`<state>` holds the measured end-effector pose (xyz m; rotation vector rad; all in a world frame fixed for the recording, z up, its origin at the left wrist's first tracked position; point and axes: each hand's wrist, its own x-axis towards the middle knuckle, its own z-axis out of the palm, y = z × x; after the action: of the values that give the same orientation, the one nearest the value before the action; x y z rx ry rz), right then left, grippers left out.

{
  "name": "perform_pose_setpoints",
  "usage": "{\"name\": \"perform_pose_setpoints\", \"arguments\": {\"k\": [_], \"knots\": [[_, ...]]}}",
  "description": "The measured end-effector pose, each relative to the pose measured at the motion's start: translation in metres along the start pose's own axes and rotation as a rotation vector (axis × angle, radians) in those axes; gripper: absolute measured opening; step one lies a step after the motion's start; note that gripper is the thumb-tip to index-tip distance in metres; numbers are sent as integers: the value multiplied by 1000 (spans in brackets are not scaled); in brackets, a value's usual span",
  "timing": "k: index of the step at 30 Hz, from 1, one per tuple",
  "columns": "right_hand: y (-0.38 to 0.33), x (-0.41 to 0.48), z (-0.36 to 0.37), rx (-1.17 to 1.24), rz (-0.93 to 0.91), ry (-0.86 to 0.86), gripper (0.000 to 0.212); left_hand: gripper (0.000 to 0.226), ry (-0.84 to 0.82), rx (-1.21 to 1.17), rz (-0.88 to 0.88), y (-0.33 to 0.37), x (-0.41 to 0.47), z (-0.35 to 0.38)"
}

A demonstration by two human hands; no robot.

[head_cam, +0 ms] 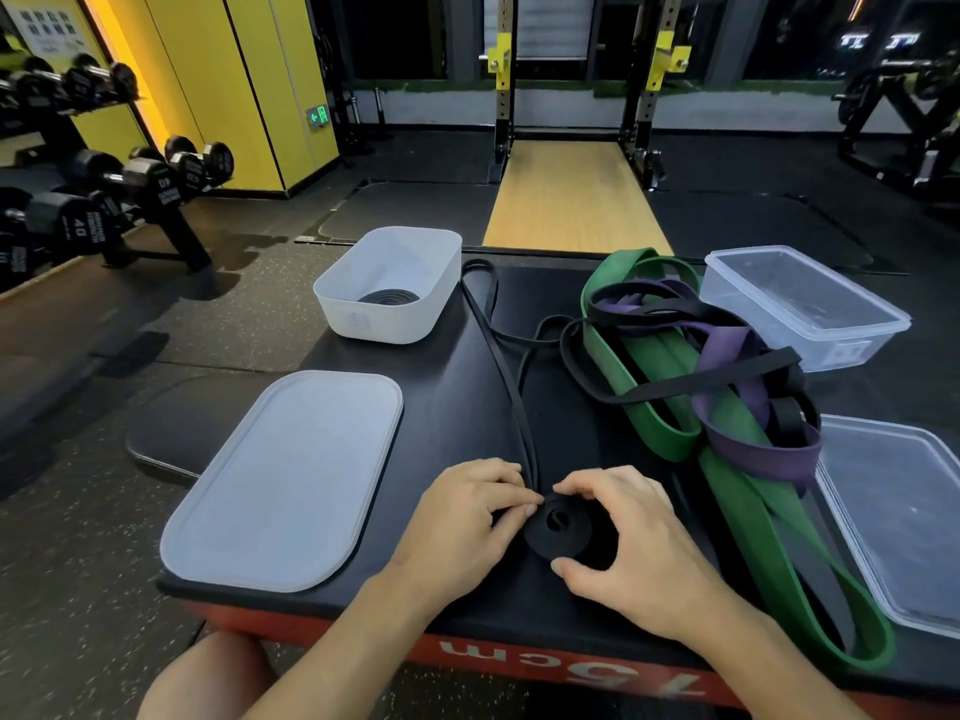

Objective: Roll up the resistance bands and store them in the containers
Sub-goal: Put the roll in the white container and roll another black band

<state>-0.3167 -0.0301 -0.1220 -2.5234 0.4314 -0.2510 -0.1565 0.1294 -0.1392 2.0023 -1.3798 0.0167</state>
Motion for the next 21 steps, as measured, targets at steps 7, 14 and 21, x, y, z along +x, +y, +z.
{"name": "perform_pose_setpoints", "arguments": {"k": [7,14,21], "knots": [[-17,2,19,-169,58,202,80,18,3,-20,-13,0,1,-1],[-11,3,11,1,37,107,69,18,32,-128,-107,-3,-3,-2],[-3,4,-4,95,20,-57,61,13,71,-169,-175,-2,-1,-3]]}}
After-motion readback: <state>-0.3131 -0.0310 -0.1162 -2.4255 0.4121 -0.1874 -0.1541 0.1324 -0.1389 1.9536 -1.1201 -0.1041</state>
